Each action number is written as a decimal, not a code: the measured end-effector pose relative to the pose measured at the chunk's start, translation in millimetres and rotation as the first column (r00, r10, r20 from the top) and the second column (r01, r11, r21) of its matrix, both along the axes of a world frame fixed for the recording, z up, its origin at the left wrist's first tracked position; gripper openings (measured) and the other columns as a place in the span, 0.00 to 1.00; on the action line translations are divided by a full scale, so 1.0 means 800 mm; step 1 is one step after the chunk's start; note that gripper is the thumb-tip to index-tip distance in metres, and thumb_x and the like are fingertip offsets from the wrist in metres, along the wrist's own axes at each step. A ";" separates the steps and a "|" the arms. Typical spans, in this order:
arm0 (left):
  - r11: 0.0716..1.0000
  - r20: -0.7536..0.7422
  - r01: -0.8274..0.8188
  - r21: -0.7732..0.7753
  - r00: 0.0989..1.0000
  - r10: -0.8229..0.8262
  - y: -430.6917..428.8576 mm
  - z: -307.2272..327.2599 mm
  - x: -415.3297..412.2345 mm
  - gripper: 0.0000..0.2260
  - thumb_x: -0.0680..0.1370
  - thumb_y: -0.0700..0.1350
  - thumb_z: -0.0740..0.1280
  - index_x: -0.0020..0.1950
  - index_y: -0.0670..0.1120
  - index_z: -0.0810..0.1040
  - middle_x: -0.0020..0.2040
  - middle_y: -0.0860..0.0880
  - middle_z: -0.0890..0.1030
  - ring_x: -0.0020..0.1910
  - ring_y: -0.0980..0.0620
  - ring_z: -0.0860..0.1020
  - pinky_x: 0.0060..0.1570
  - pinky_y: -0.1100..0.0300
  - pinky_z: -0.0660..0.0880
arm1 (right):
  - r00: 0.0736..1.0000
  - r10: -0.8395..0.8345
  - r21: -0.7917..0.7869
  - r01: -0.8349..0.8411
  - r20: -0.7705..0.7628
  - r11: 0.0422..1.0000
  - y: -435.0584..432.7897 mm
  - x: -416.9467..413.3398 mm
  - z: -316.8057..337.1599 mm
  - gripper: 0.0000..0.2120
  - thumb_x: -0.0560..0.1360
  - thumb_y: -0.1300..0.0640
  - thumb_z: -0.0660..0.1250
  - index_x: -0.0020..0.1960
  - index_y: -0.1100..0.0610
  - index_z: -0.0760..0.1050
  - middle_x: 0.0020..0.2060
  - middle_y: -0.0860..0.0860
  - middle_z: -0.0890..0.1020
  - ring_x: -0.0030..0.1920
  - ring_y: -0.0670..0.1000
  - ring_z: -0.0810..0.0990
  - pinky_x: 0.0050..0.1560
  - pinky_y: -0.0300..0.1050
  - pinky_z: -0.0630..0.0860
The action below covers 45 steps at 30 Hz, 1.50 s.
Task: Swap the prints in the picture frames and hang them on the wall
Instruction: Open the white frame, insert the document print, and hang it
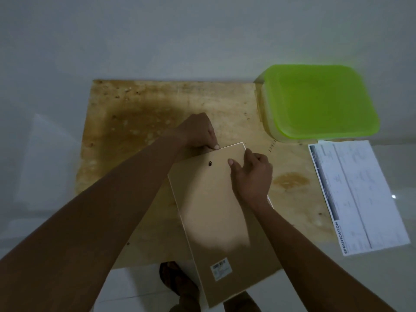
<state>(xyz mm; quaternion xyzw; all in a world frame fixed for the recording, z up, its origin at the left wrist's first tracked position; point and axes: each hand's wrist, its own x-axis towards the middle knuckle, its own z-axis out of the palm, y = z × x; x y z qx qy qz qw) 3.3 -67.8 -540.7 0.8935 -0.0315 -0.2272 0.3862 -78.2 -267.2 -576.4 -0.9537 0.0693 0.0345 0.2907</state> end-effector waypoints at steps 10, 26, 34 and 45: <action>0.995 -0.004 0.101 0.027 0.995 -0.101 0.004 0.003 0.007 0.01 0.70 0.41 0.76 0.41 0.46 0.88 0.32 0.52 0.85 0.33 0.61 0.83 0.43 0.66 0.78 | 1.000 -0.019 0.105 0.019 -0.001 0.994 0.005 0.013 0.004 0.20 0.70 0.39 0.70 0.53 0.53 0.81 0.54 0.54 0.80 0.55 0.60 0.76 0.55 0.54 0.75; 0.978 0.011 -0.207 0.022 0.978 0.207 0.048 0.000 -0.011 0.05 0.67 0.38 0.72 0.32 0.46 0.86 0.31 0.51 0.84 0.31 0.63 0.81 0.30 0.68 0.71 | 0.955 -0.244 0.025 0.251 -0.168 0.968 0.090 0.070 0.026 0.23 0.70 0.33 0.71 0.63 0.35 0.78 0.59 0.52 0.74 0.66 0.62 0.64 0.67 0.61 0.56; 0.969 0.220 -0.199 0.147 0.962 0.164 0.040 -0.010 -0.009 0.06 0.68 0.41 0.68 0.37 0.43 0.85 0.37 0.46 0.85 0.42 0.46 0.83 0.36 0.65 0.72 | 0.937 -0.307 0.002 0.312 -0.168 0.950 0.099 0.070 0.025 0.24 0.69 0.32 0.71 0.64 0.34 0.78 0.59 0.51 0.74 0.67 0.61 0.64 0.71 0.60 0.55; 0.983 0.137 -0.145 0.112 0.982 0.129 0.050 -0.016 0.000 0.04 0.68 0.43 0.72 0.37 0.44 0.87 0.36 0.49 0.85 0.41 0.50 0.84 0.43 0.60 0.79 | 0.958 -0.268 -0.097 0.259 -0.101 0.961 0.103 0.063 0.018 0.23 0.72 0.31 0.67 0.66 0.33 0.75 0.59 0.50 0.72 0.64 0.59 0.66 0.67 0.57 0.57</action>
